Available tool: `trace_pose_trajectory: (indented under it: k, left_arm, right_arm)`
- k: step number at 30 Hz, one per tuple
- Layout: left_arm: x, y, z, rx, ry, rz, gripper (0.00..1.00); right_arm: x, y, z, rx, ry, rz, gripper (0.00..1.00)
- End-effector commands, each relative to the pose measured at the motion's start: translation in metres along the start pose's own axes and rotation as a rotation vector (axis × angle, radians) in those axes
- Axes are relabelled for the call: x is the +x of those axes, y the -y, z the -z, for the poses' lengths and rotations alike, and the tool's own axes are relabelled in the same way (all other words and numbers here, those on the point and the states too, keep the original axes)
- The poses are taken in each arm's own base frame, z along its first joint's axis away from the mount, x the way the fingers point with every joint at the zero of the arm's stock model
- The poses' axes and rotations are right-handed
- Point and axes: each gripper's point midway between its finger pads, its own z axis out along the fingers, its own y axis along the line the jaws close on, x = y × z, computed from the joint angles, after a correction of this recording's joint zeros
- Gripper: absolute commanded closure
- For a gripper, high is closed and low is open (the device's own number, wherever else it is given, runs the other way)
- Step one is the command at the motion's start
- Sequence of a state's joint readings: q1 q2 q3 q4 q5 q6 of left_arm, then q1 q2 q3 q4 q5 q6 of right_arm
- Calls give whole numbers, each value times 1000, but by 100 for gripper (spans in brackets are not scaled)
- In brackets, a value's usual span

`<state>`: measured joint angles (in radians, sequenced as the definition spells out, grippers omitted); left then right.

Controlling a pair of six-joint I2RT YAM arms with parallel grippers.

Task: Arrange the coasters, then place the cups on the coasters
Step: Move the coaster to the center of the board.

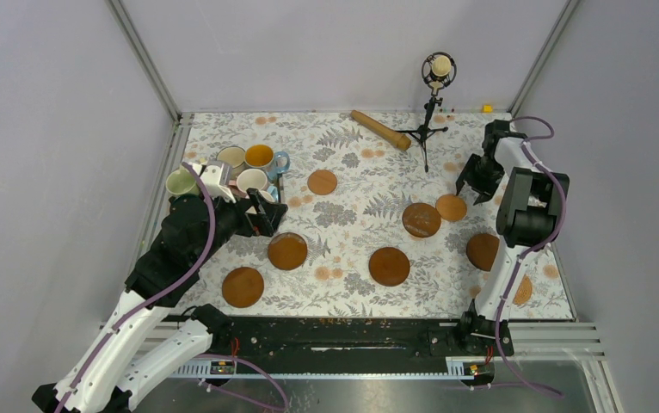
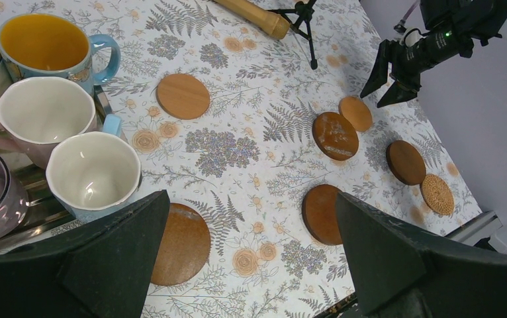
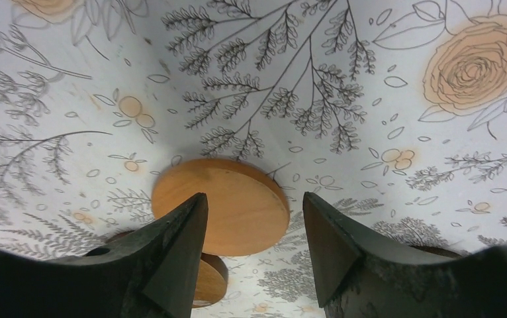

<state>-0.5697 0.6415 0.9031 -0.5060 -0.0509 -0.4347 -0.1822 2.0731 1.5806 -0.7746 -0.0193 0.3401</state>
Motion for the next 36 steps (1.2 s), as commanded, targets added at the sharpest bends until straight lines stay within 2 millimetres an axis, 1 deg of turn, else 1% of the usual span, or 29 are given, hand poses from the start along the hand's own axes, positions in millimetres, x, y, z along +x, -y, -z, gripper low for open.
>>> trace_pose_trajectory:
  k: [1, 5, 8, 13, 16, 22, 26, 32, 34, 36]
  left_arm:
    - [-17, 11, 3, 44, 60, 2, 1]
    - [-18, 11, 4, 42, 65, 2, 1]
    - [-18, 10, 4, 42, 65, 1, 1]
    - [-18, 11, 4, 45, 65, 2, 1]
    - [-18, 11, 5, 46, 65, 4, 1]
    - [-18, 12, 4, 47, 64, 3, 1]
    - [-18, 11, 5, 46, 65, 3, 1]
    - [-18, 12, 5, 51, 64, 3, 1]
    - [-18, 12, 5, 51, 63, 4, 1]
    - [-18, 13, 5, 52, 64, 4, 1]
  right_arm:
    - [10, 8, 6, 103, -22, 100, 38]
    - [14, 10, 6, 185, -25, 155, 41]
    - [15, 7, 6, 178, -27, 166, 42]
    - [20, -7, 6, 111, -60, 212, 41]
    - [27, -13, 6, 119, -80, 253, 40]
    - [50, -24, 4, 117, -172, 322, 42]
    - [60, -28, 3, 80, -219, 322, 46]
    - [82, -61, 13, -118, -250, 263, 48]
    - [90, -67, 14, -156, -257, 239, 49]
    - [96, -68, 13, -176, -258, 216, 49]
